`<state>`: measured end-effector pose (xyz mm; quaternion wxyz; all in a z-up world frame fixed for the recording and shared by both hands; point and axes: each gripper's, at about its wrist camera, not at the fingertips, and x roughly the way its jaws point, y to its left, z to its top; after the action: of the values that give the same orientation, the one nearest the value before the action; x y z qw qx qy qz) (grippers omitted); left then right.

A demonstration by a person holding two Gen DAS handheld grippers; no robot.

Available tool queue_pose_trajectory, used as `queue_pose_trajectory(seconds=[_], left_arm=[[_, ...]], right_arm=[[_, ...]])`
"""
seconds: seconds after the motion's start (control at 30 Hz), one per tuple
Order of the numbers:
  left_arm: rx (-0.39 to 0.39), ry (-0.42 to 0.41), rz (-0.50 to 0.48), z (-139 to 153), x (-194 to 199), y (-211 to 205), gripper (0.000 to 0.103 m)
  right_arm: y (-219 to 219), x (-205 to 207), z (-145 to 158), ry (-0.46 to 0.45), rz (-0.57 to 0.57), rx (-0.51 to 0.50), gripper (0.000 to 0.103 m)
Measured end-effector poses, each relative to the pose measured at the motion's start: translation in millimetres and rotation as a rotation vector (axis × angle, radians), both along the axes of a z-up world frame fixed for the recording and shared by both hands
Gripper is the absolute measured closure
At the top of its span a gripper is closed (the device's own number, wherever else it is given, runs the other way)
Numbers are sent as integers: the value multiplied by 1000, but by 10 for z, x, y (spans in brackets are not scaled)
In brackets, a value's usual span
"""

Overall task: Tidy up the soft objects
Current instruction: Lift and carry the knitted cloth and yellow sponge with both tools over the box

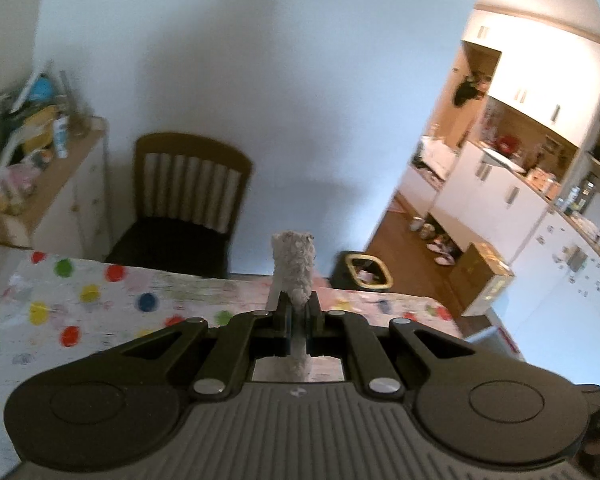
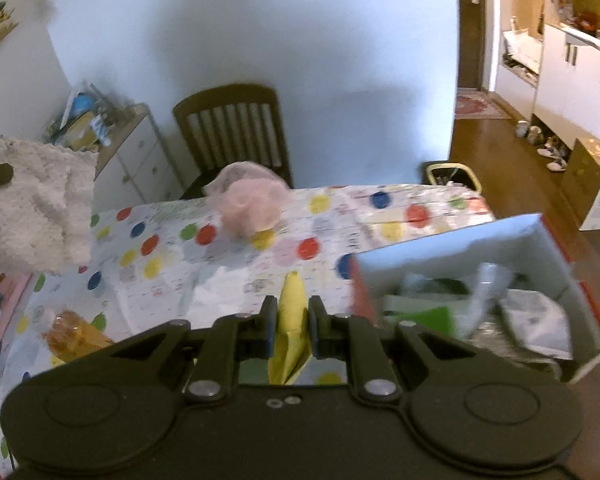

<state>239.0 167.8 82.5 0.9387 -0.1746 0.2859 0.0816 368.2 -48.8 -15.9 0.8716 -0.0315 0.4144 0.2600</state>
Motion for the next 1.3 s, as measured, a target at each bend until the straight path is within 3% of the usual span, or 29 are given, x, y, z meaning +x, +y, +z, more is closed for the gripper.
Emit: queue_pose_trajectory(seconds=[0.27, 0.7, 1.0, 1.3], left_arm=[[-3, 3, -124, 35, 407, -1039, 97], [-57, 76, -349, -368, 1087, -2592, 97], [-173, 116, -400, -799, 1492, -3114, 97], [-221, 170, -341, -1342, 1855, -3098, 97]], right_arm=[[-769, 184, 1, -11, -78, 5, 88], [-1804, 567, -142, -23, -200, 9, 88], [-2067, 823, -289, -16, -243, 23, 88], [-1979, 1081, -569, 16, -239, 27, 88]])
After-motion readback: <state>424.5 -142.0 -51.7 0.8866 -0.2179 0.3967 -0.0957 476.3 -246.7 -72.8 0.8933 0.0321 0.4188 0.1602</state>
